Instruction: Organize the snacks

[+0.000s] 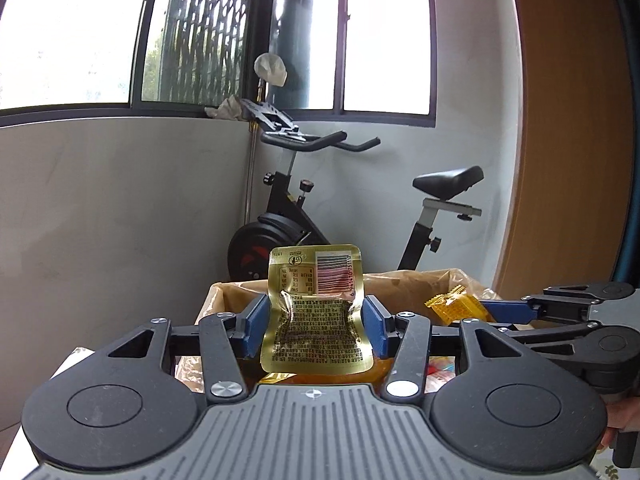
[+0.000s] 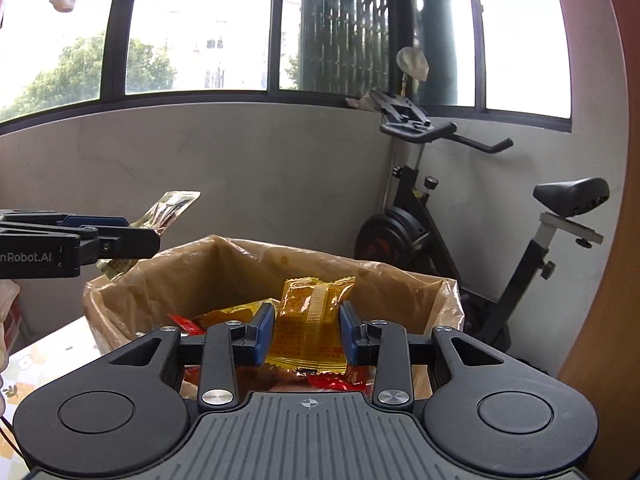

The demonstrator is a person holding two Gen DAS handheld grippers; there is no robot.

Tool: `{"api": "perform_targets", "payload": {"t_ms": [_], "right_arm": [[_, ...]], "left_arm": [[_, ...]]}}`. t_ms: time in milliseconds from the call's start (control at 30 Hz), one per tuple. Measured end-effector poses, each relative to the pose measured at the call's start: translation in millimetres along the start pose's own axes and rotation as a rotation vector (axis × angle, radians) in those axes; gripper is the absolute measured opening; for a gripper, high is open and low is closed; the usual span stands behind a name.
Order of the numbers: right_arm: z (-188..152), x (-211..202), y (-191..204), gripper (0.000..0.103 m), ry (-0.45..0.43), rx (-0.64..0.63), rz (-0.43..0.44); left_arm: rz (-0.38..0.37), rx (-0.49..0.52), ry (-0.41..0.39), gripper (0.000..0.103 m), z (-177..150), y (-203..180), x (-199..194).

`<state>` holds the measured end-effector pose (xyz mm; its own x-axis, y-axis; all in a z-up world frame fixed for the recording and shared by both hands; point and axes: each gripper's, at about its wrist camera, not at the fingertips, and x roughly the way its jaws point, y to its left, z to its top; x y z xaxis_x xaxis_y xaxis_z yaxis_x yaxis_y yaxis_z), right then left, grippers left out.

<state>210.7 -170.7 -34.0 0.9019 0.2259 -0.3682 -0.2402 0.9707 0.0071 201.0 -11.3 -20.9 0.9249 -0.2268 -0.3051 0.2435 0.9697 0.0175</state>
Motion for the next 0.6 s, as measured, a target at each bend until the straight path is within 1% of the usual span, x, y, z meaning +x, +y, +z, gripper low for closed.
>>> {"api": "perform_targets", "payload": {"t_ms": [67,133,200,233,300,367,400,467,500,533,567,600], "right_arm": [[-4,9,2,0.032,0.031,-0.011,-0.006],[-9,14,6,0.032,0.054,-0.016,-0.012],[-14,17,7,0.033,0.066,-0.008,-0.012],[-15,16,7,0.034,0.067,-0.005,-0.013],[-16,14,8,0.041,0.065,-0.006,-0.02],[-16,10,9,0.058,0.055,-0.005,-0.033],[-15,5,9,0.062,0.047,0.0,-0.038],[-12,-2,8,0.076,0.036,0.012,-0.041],[-11,-6,9,0.081,0.031,0.017,-0.042],[-10,-11,11,0.09,0.022,0.022,-0.046],[-9,-18,12,0.095,0.008,0.025,-0.051],[-9,-23,14,0.096,-0.003,0.028,-0.055]], "left_arm": [[0.022,0.006,0.037,0.055,-2,3,10],[0.029,0.004,0.068,0.056,-4,8,18],[0.034,0.013,0.086,0.057,-8,9,19],[0.037,0.017,0.091,0.059,-10,10,17],[0.037,0.02,0.1,0.069,-11,12,14],[0.04,0.015,0.093,0.081,-12,14,6],[0.044,0.012,0.086,0.083,-11,15,3],[0.051,0.009,0.078,0.092,-10,16,-4],[0.051,0.01,0.077,0.093,-8,15,-7],[0.051,0.012,0.075,0.095,-7,14,-11],[0.055,0.014,0.075,0.096,-5,13,-13],[0.061,0.016,0.075,0.096,-4,12,-18]]}}
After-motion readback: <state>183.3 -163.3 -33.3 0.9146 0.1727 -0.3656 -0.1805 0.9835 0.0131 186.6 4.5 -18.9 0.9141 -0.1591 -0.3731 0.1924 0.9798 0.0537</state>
